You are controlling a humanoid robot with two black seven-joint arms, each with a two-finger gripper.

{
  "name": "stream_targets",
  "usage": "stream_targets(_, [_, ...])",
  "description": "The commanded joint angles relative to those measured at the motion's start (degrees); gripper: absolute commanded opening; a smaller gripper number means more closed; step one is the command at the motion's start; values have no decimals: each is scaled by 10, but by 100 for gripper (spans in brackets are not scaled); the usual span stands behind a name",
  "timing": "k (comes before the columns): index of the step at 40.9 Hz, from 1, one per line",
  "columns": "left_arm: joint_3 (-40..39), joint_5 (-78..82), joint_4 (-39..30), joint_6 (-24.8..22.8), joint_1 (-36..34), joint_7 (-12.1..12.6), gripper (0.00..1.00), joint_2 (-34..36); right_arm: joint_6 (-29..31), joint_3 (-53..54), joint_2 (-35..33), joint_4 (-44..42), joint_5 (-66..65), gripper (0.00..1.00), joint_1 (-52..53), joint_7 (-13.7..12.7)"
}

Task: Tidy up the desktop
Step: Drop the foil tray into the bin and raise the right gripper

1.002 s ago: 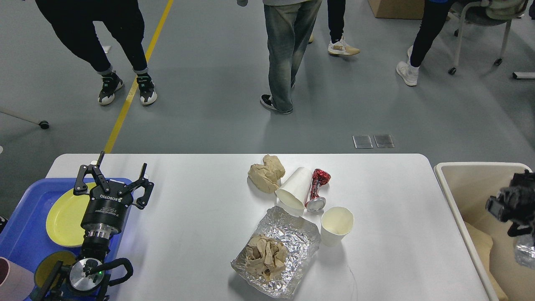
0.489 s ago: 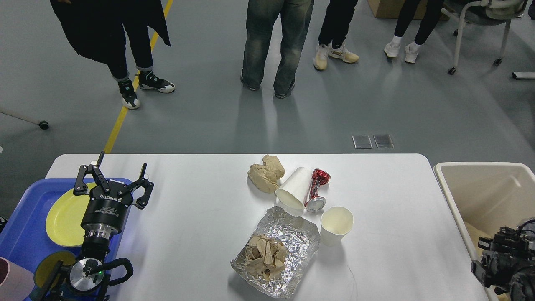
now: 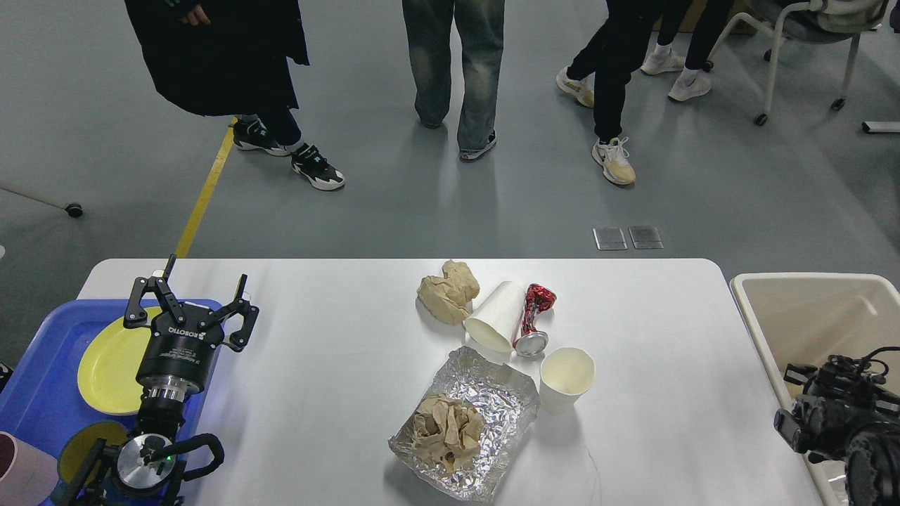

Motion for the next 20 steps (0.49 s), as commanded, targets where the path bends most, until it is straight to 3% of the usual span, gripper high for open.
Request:
stream_targets(1, [0,0,1,0,0,1,96,0,-1,1,5,2,0,100,11,0])
stream_targets(7, [0,0,1,0,0,1,96,0,1,6,3,24,2,100,35,2])
stream_targets(15, [0,0,0,0,0,1,96,0,24,20,-55,227,1,100,220,5])
stream_targets(20, [0,0,0,0,-1,1,96,0,79,20,-70,328,1,100,336,11])
